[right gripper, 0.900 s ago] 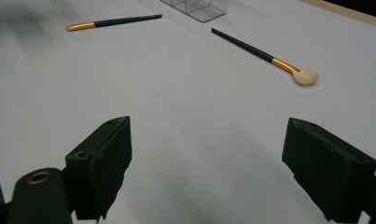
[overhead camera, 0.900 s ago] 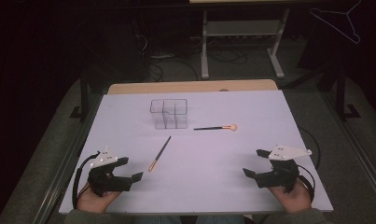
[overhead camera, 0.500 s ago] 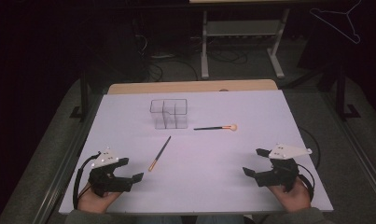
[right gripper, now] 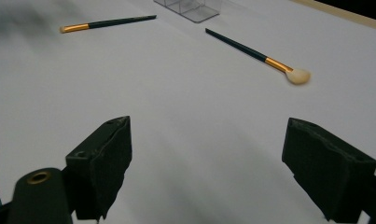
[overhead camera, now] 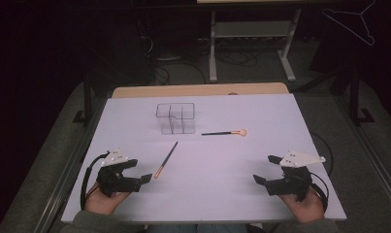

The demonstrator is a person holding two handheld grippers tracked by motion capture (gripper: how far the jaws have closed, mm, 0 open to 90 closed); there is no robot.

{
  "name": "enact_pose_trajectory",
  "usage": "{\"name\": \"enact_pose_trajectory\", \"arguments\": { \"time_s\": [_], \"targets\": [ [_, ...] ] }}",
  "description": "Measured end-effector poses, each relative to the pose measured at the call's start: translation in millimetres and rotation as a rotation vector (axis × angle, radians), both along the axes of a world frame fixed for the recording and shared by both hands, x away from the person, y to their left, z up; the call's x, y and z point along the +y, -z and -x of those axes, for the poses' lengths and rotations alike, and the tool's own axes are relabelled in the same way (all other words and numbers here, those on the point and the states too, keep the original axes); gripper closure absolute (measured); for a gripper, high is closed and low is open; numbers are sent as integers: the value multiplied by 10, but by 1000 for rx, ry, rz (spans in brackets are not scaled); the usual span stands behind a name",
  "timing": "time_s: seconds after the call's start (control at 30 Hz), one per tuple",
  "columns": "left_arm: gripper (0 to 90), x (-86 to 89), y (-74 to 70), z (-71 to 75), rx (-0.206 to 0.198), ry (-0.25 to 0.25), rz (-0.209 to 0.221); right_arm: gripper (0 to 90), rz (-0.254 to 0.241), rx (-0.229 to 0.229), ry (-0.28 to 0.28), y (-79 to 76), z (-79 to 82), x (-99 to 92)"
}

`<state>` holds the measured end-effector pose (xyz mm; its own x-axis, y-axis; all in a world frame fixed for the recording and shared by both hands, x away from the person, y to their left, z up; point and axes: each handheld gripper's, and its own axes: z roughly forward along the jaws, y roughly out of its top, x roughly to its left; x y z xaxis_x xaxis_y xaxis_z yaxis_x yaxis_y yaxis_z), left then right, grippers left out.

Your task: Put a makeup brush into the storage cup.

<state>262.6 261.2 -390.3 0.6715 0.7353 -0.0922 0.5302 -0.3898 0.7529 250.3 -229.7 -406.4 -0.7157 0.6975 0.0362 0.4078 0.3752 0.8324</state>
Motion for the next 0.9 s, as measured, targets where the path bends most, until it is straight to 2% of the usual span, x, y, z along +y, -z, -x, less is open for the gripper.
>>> {"name": "enact_pose_trajectory", "arguments": {
  "time_s": [0.3,0.5,0.63,0.7,0.77,0.8,0.9],
  "targets": [
    [253,-136,-50,-222,9,8,-27,150,5,9,6,6,4,-3],
    [285,-320,-80,-396,37,11,-40,151,9,4,1,1,-1,5],
    [306,-366,-96,-456,43,9,-37,159,11,0,-4,-8,-7,12],
    [308,-386,-105,-512,50,7,-54,159,11,-5,-5,-14,-15,19],
    [321,-409,-106,-553,70,-2,-44,159,9,-7,-7,-22,-20,30],
    [323,-419,-109,-606,78,5,-68,160,10,-6,-6,-26,-19,34],
    [352,-453,-103,-656,99,3,-71,161,12,-10,-11,-21,-27,43]
  ]
}}
